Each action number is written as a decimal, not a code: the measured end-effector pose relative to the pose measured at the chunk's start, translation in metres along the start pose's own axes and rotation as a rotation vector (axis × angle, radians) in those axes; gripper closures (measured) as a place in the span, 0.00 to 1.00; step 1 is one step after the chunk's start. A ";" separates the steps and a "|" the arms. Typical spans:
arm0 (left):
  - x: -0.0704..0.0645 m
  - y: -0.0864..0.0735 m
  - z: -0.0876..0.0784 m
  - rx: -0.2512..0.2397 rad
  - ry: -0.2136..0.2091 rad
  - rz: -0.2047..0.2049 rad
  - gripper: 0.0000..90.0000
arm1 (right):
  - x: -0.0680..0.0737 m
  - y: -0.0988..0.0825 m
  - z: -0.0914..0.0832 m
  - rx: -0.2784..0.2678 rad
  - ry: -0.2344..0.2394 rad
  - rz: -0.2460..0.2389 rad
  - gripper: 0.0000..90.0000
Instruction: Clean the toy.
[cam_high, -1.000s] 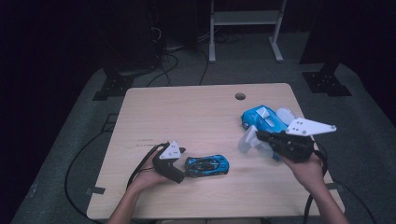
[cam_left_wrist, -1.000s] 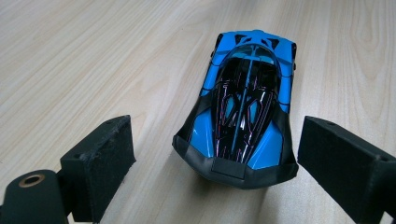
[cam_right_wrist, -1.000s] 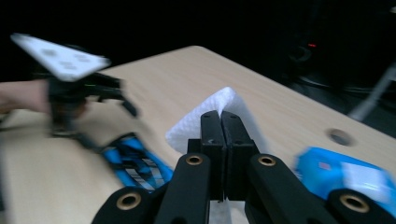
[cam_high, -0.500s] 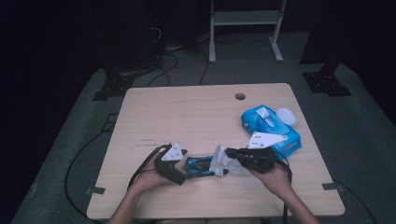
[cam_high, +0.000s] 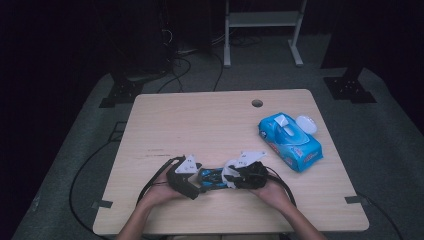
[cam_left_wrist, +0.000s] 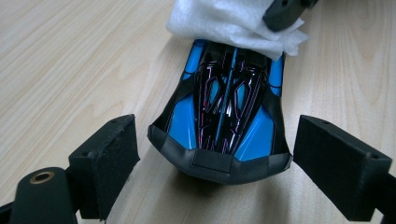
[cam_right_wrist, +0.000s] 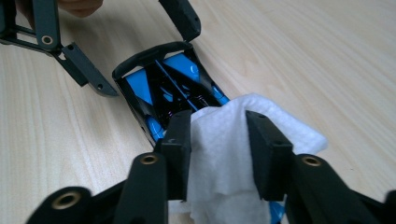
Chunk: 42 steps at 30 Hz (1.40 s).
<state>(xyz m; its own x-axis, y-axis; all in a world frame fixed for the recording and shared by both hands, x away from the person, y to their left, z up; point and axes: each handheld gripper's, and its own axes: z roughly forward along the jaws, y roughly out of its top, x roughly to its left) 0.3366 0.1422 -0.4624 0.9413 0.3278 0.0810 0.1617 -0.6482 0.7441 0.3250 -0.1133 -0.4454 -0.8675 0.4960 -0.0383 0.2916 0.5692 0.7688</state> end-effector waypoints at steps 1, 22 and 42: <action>0.000 0.000 0.000 0.002 -0.003 -0.001 0.15 | 0.000 -0.001 0.002 0.005 -0.002 0.003 0.65; -0.001 0.001 0.023 0.048 -0.026 0.005 0.22 | -0.018 -0.020 0.000 -0.025 0.038 0.119 0.89; -0.010 0.003 0.023 0.076 0.031 -0.062 0.21 | -0.010 -0.025 -0.005 -0.027 0.064 0.147 0.91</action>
<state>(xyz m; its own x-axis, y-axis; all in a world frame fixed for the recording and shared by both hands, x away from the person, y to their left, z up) 0.3345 0.1208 -0.4759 0.9193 0.3895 0.0573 0.2430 -0.6759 0.6958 0.3244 -0.1357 -0.4613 -0.8402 0.5297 0.1158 0.4072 0.4755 0.7798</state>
